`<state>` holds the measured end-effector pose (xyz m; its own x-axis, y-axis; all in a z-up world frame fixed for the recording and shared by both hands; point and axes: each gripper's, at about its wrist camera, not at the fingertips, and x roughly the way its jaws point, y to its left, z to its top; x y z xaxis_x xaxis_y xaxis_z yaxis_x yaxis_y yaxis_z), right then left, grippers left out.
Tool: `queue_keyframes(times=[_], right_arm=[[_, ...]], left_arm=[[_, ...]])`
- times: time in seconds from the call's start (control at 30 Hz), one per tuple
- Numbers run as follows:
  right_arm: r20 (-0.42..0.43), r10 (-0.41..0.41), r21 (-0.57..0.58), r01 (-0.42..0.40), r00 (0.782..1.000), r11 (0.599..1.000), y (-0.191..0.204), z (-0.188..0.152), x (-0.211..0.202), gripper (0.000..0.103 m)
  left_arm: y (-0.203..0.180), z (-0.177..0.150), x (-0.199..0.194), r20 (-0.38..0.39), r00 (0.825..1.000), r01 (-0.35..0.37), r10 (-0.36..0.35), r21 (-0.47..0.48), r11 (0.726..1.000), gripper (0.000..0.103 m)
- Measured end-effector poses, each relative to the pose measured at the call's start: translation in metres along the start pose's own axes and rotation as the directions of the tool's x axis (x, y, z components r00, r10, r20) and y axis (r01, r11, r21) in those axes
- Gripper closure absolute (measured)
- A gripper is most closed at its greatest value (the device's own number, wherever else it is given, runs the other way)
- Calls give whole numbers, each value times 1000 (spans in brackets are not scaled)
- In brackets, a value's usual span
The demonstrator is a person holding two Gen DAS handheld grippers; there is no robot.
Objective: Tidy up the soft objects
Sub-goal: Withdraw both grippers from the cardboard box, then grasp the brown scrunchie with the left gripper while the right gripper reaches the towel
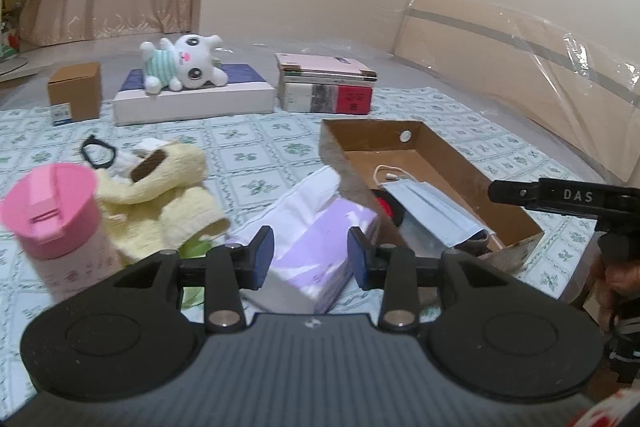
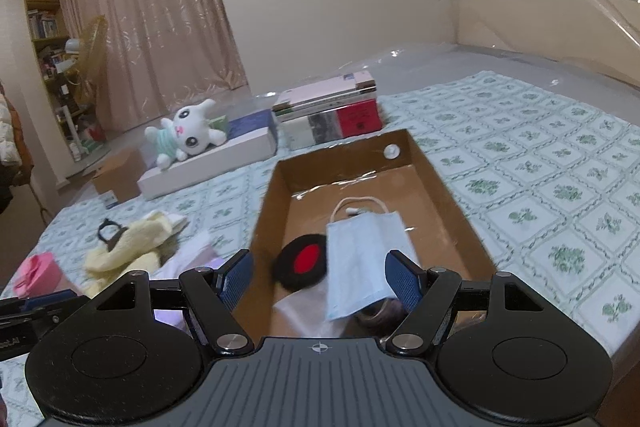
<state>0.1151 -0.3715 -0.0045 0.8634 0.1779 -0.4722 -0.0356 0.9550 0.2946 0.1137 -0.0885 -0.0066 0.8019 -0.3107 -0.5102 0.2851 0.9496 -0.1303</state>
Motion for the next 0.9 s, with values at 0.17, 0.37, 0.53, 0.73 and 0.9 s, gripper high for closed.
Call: queue_keyframes(times=[0.17,0.37,0.53,0.73,0.9], right_arm=[[-10,33,-10,-33,999,999,23,-6,-8,30],[-30,68,-44,-69,997,997,47,-12,-14,30],[-38,99,-77,-101,994,992,66,-14,-13,30],[-56,134,-138,-141,989,980,87,-12,-7,30],[-76,166,-185,-177,983,967,101,-6,3,30]], left_arm=[[12,-5,-23,10,999,-33,33,-5,999,58],[26,-7,-49,29,997,-65,65,-3,998,48],[41,-5,-66,41,996,-82,82,2,997,44],[63,13,-79,54,995,-84,82,33,996,44],[88,35,-84,48,996,-79,75,93,992,44]])
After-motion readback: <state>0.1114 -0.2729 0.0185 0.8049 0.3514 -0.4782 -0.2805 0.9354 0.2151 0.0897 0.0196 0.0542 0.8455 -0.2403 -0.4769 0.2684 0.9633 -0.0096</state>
